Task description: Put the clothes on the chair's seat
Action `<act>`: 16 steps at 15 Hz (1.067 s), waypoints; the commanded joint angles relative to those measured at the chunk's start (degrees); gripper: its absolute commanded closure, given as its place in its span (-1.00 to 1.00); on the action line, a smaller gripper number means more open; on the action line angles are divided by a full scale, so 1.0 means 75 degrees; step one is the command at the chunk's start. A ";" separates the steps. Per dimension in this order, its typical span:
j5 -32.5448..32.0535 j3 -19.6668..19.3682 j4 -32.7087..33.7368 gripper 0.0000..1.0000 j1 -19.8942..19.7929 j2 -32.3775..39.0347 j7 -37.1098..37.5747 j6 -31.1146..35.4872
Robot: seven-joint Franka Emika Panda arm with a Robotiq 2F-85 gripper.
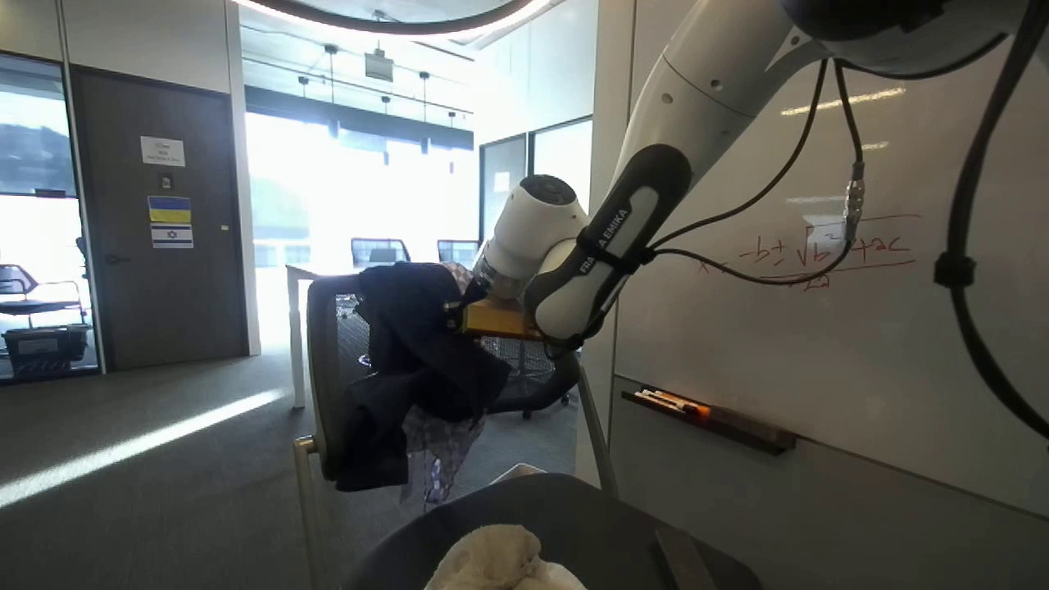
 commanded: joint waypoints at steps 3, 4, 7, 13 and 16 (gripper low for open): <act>0.0142 0.0374 -0.0669 0.96 -0.0259 -0.0479 0.0000 0.0503; 0.0149 0.0415 -0.0742 0.96 -0.0273 -0.0613 0.0024 0.0513; 0.0015 0.0153 -0.1074 0.96 -0.0140 -0.1342 0.0205 0.0372; 0.0515 0.0739 -0.2449 0.96 -0.0788 -0.3346 -0.0462 0.0013; 0.0934 0.0737 -0.2998 0.96 -0.0748 -0.4312 -0.0753 0.0165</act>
